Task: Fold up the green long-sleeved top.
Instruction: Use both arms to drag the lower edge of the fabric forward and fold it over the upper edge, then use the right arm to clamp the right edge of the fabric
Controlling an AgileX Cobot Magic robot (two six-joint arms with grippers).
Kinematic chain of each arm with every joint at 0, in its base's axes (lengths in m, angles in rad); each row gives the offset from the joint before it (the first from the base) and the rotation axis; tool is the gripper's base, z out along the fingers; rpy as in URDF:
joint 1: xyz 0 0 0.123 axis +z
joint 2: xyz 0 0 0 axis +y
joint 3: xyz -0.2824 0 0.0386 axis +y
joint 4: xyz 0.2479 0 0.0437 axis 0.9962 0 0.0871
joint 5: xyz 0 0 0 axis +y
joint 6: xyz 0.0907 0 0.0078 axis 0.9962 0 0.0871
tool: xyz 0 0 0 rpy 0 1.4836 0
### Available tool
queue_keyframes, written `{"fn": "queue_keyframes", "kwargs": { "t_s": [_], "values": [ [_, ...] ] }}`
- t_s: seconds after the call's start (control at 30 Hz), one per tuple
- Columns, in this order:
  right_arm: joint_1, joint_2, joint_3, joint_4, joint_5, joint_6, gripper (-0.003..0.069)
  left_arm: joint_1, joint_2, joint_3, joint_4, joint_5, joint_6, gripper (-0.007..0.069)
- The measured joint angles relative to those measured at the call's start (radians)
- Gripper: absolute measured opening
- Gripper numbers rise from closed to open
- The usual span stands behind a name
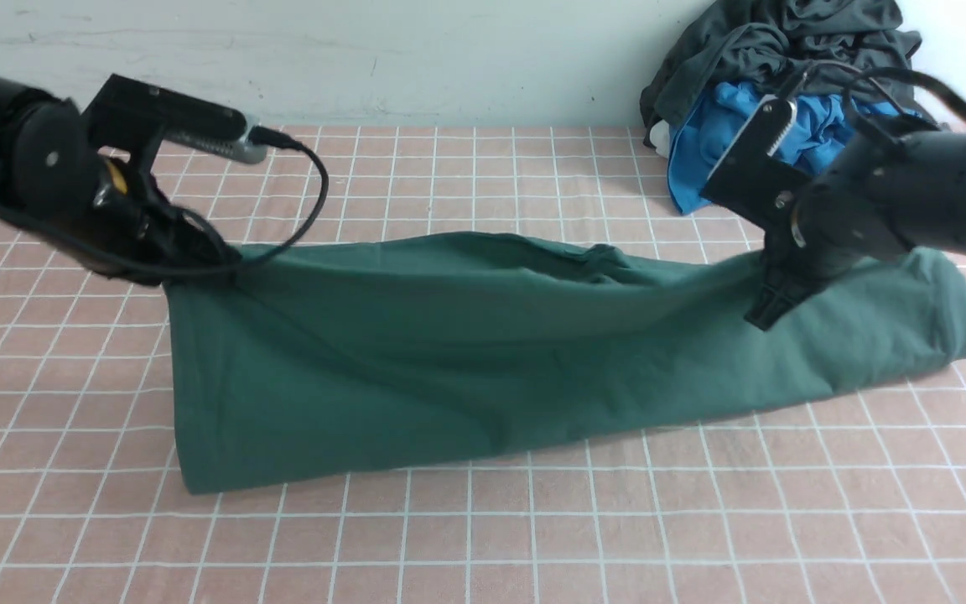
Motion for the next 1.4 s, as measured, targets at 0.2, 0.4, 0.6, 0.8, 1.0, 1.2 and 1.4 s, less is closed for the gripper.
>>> {"fn": "queue_keyframes", "kwargs": {
  "t_s": [0.2, 0.4, 0.6, 0.8, 1.0, 1.2, 1.4],
  "values": [
    [-0.045, 0.177, -0.193, 0.087, -0.001, 0.038, -0.0002, 0.046, 0.257, -0.239, 0.0, -0.02, 0.0, 0.0002],
    [-0.069, 0.255, -0.305, 0.217, 0.025, 0.097, 0.0083, 0.062, 0.453, -0.422, 0.001, -0.011, 0.0, 0.0038],
    [-0.072, 0.258, -0.444, 0.246, 0.171, 0.146, 0.0237, 0.068, 0.528, -0.558, 0.016, 0.035, -0.012, 0.0239],
    [-0.075, 0.255, -0.656, 0.26, 0.422, 0.138, 0.0288, 0.068, 0.473, -0.697, 0.03, 0.123, -0.03, 0.0367],
    [-0.082, 0.21, -0.733, 0.368, 0.551, -0.007, 0.0288, 0.068, 0.322, -0.733, 0.024, 0.305, 0.029, 0.0302],
    [-0.243, 0.178, -0.729, 0.719, 0.569, -0.173, 0.0223, 0.068, -0.09, -0.542, -0.112, 0.333, 0.164, 0.0071],
    [-0.417, 0.185, -0.621, 0.843, 0.569, -0.205, 0.0232, 0.068, -0.509, -0.157, -0.276, 0.171, 0.223, -0.0006]
  ]
}}
